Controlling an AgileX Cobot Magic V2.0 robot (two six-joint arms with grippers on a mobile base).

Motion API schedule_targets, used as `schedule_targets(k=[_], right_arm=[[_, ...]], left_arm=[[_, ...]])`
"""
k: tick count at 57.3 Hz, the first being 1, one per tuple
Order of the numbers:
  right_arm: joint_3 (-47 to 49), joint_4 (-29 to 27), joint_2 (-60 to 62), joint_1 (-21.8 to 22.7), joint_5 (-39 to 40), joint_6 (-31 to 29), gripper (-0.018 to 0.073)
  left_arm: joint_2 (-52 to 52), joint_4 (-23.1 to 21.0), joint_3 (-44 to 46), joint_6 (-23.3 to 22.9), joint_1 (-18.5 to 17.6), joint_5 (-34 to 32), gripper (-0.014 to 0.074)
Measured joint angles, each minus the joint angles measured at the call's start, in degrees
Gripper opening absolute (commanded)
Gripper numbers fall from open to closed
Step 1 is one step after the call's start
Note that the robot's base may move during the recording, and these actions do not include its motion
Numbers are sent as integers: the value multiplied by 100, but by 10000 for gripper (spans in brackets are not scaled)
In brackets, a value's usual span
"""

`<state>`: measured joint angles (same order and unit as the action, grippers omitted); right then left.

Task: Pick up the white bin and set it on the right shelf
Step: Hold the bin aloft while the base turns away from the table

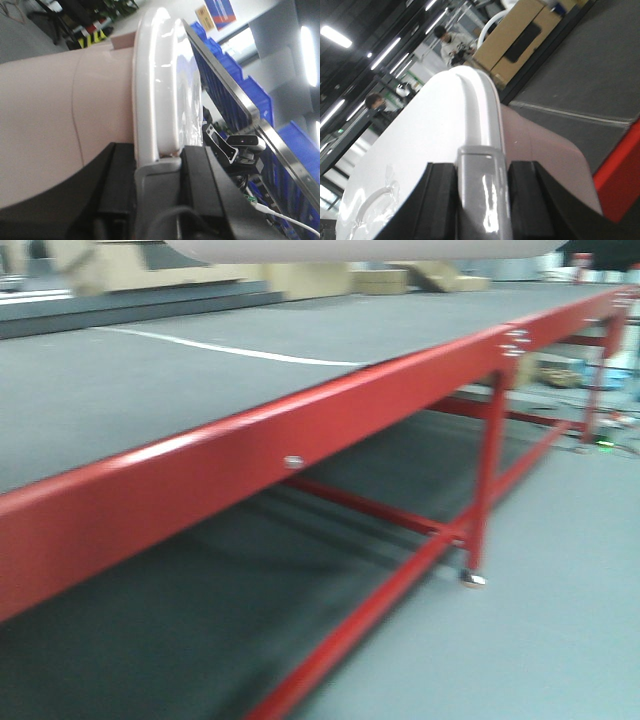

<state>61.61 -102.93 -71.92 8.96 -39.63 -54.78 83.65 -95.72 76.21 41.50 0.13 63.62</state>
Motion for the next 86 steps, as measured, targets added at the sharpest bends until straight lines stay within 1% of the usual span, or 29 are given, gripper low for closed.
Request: schedule_targets(k=[86], right_arm=[[0,0,0,0,32,0,61]], left_arm=[[0,0,0,-10,-2,12,-117]])
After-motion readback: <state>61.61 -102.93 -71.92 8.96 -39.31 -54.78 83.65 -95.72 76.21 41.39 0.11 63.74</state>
